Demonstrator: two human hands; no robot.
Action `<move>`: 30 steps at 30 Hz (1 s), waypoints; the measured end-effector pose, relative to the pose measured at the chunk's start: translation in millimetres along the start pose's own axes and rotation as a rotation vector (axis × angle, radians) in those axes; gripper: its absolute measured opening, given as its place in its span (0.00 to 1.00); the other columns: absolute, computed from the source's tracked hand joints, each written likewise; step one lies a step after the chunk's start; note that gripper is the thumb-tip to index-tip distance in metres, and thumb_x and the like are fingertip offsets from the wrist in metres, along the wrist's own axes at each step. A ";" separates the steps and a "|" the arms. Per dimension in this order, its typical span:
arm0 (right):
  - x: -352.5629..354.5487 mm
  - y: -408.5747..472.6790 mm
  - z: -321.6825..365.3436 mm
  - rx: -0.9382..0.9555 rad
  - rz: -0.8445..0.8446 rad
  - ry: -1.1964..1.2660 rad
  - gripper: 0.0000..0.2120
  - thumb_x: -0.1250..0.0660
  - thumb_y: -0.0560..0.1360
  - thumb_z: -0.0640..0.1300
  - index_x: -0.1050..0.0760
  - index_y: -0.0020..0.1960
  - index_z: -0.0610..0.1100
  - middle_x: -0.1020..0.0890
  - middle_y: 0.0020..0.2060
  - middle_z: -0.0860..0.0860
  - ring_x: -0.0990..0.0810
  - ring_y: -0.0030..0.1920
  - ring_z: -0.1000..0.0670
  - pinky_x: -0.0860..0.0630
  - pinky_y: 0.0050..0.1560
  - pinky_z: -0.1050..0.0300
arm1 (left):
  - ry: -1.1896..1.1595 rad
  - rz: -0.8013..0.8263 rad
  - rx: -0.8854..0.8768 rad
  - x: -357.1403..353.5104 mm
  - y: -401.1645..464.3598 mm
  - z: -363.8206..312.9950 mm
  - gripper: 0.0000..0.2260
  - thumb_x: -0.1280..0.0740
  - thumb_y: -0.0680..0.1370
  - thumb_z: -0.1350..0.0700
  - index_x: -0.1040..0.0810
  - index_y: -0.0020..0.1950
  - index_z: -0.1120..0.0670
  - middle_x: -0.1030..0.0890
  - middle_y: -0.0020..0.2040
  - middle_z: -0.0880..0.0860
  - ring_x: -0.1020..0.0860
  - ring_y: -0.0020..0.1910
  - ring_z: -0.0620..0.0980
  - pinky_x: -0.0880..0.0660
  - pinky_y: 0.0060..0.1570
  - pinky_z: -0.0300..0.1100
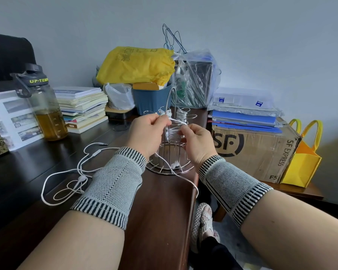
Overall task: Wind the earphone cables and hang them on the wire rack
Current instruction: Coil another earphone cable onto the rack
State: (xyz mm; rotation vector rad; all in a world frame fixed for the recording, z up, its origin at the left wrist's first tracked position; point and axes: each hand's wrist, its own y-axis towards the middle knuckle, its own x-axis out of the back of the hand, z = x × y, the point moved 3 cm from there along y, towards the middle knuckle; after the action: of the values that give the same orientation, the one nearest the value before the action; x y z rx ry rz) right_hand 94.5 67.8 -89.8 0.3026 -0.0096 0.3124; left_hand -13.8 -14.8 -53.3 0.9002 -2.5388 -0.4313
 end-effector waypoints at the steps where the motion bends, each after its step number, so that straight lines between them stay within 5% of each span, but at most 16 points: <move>1: -0.5 0.9 0.2 -0.015 -0.001 0.005 0.14 0.38 0.78 0.46 0.24 0.35 0.46 0.21 0.33 0.48 0.27 0.34 0.48 0.30 0.38 0.53 | 0.022 -0.029 0.022 1.0 0.0 0.1 0.13 0.36 0.80 0.50 0.19 0.37 0.49 0.30 0.23 0.44 0.32 0.27 0.44 0.35 0.32 0.42; 7: -1.1 3.0 2.2 -0.073 -0.009 0.030 0.14 0.37 0.77 0.45 0.23 0.33 0.47 0.20 0.34 0.47 0.26 0.36 0.47 0.31 0.39 0.52 | 0.237 -0.068 0.052 -3.2 -2.7 0.3 0.16 0.38 0.81 0.48 0.19 0.36 0.52 0.30 0.17 0.43 0.29 0.26 0.47 0.29 0.32 0.41; 11: -2.1 1.9 4.8 -0.112 -0.028 0.059 0.14 0.37 0.77 0.45 0.23 0.33 0.46 0.21 0.35 0.46 0.28 0.36 0.46 0.33 0.38 0.53 | 0.306 -0.062 0.061 -3.3 -2.5 5.4 0.20 0.40 0.81 0.49 0.22 0.31 0.49 0.25 0.24 0.46 0.21 0.34 0.54 0.22 0.43 0.47; 17: -3.4 1.7 6.1 -0.145 -0.066 0.067 0.14 0.36 0.76 0.45 0.24 0.32 0.45 0.22 0.33 0.45 0.28 0.35 0.47 0.33 0.38 0.53 | 0.340 -0.048 0.047 -5.3 0.0 10.2 0.20 0.41 0.81 0.48 0.23 0.30 0.47 0.17 0.36 0.50 0.19 0.39 0.53 0.20 0.46 0.51; 24: -3.4 5.8 10.0 -0.151 -0.101 -0.010 0.16 0.38 0.76 0.43 0.28 0.29 0.44 0.28 0.23 0.52 0.31 0.27 0.51 0.32 0.36 0.54 | 0.368 -0.035 0.051 -7.3 2.8 12.7 0.21 0.41 0.81 0.46 0.22 0.29 0.48 0.16 0.36 0.50 0.17 0.40 0.52 0.20 0.47 0.52; 30: -4.6 6.5 9.1 -0.160 -0.097 -0.041 0.15 0.39 0.74 0.43 0.26 0.29 0.44 0.25 0.27 0.49 0.29 0.30 0.50 0.31 0.36 0.54 | 0.344 -0.049 0.045 -7.0 3.9 8.6 0.21 0.41 0.80 0.47 0.21 0.30 0.50 0.16 0.35 0.50 0.17 0.38 0.53 0.19 0.45 0.53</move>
State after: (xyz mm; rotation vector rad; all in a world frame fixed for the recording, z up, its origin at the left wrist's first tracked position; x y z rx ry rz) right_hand 88.4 69.7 -79.5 0.1498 -0.0602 0.2074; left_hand -14.9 -6.1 -61.1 0.9627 -2.2238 -0.2122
